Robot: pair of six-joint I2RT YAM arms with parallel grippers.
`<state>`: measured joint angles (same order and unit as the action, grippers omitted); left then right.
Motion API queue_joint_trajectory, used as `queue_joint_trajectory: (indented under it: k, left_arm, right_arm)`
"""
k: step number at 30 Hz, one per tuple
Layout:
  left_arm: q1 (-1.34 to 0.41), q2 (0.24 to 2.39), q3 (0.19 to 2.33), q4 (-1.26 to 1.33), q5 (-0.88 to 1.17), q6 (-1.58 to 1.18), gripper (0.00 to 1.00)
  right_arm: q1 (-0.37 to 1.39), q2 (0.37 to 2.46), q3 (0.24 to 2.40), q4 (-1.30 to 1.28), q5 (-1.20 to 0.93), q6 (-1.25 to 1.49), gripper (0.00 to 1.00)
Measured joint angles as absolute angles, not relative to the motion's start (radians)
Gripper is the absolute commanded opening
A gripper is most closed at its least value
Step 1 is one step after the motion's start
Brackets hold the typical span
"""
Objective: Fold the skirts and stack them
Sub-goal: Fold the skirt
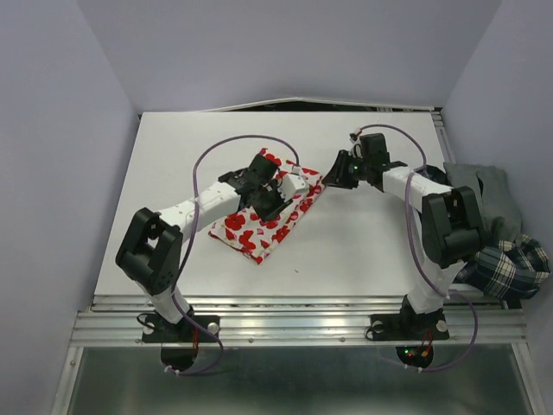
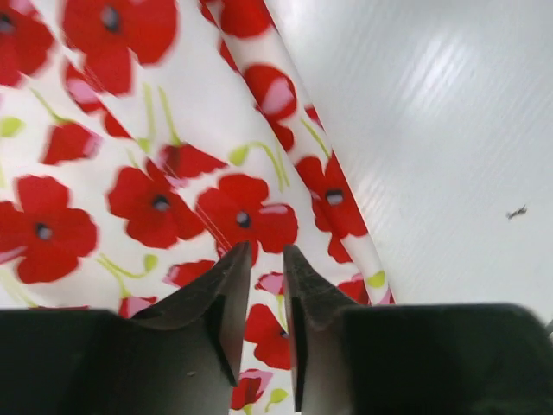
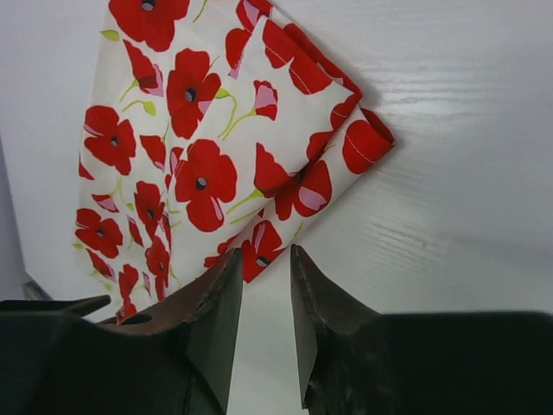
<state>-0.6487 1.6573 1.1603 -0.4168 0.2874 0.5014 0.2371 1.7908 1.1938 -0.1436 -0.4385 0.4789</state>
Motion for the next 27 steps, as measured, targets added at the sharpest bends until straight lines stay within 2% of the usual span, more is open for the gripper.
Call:
queue_joint_trajectory:
  k: [4,5,9,15,18,22,27]
  left_arm:
    - [-0.646,1.682,1.307,-0.385,0.286,0.405,0.44]
    - [-0.647,1.710,1.358,-0.370,0.282,0.376,0.44]
    - [-0.653,1.859,1.509,-0.306,0.252,0.294,0.41]
    - [-0.687,2.006,1.532,-0.304,0.200,0.240,0.43]
    - [-0.703,2.042,1.549,-0.311,0.175,0.228,0.48]
    - [-0.715,2.054,1.578,-0.310,0.144,0.222,0.47]
    - [-0.725,2.067,1.613,-0.308,0.106,0.221,0.48]
  right_arm:
    - [0.239,1.865,1.184,-0.070,-0.503,0.593,0.30]
    - [0.239,1.881,1.168,-0.048,-0.511,0.620,0.27]
    - [0.239,1.916,1.111,-0.016,-0.520,0.694,0.26]
    - [0.239,1.946,1.065,0.035,-0.536,0.762,0.29]
    - [0.239,1.957,1.063,0.068,-0.548,0.786,0.38]
    - [0.239,1.958,1.046,0.112,-0.559,0.809,0.45]
    - [0.239,1.959,1.031,0.144,-0.569,0.836,0.42]
